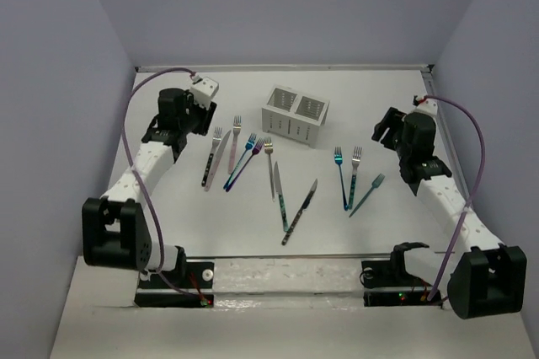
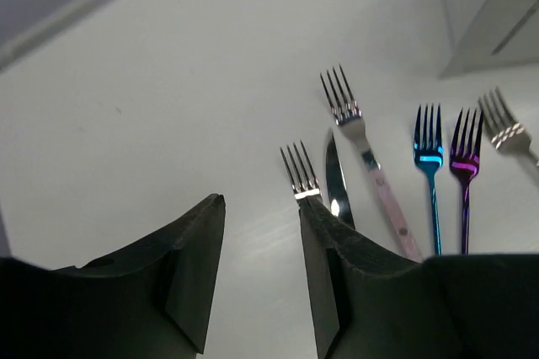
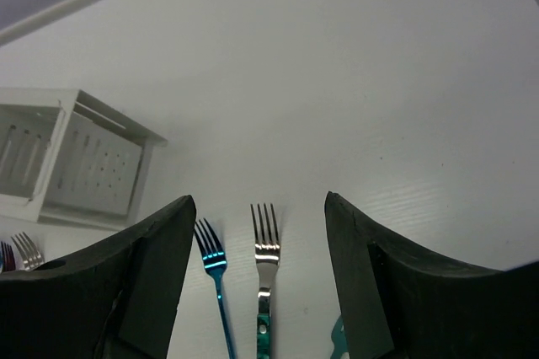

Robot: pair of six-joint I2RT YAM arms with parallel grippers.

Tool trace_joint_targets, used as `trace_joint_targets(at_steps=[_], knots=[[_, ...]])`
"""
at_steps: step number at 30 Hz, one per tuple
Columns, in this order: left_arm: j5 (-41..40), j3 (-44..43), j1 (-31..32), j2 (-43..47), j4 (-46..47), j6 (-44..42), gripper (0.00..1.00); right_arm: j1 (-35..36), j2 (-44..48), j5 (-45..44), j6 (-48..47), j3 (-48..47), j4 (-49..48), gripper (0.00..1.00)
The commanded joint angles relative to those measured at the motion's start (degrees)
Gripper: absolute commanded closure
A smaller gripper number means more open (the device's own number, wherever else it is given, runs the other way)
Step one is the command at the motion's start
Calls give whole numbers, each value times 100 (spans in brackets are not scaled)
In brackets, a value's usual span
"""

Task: Sort the eating utensils into containers

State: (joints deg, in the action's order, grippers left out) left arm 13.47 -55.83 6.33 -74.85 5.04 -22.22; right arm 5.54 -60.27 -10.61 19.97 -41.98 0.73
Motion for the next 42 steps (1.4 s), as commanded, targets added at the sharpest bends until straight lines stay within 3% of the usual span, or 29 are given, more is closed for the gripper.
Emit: trace_joint_targets(at_steps=[1,5,12,33,34,38,39,42], knots=[[-521,-470,18,-967,-1820,-442,47,-27,-107,190,42,-320,726,32],[-311,-823,44,-1725,-2130,-231,55,-27,-143,314,60,-267,726,32],[-311,-1061,255,-2622,-1981,-11,58,-27,-187,367,43,-13,727,32],[-951,-631,316,-3168,-1822,-142,64,-27,-99,376,-28,260,647,32],[-978,-596,308,-3150,-1831,-169,65,-27,-64,376,-28,278,647,32],[-917,-464,273,-2974,-1892,-222,90,-27,33,349,-19,295,630,32],[-926,-455,264,-2948,-1884,-195,100,-27,33,349,-10,287,639,32],[-934,-551,264,-2895,-1831,-117,100,-27,7,393,-10,278,630,32]])
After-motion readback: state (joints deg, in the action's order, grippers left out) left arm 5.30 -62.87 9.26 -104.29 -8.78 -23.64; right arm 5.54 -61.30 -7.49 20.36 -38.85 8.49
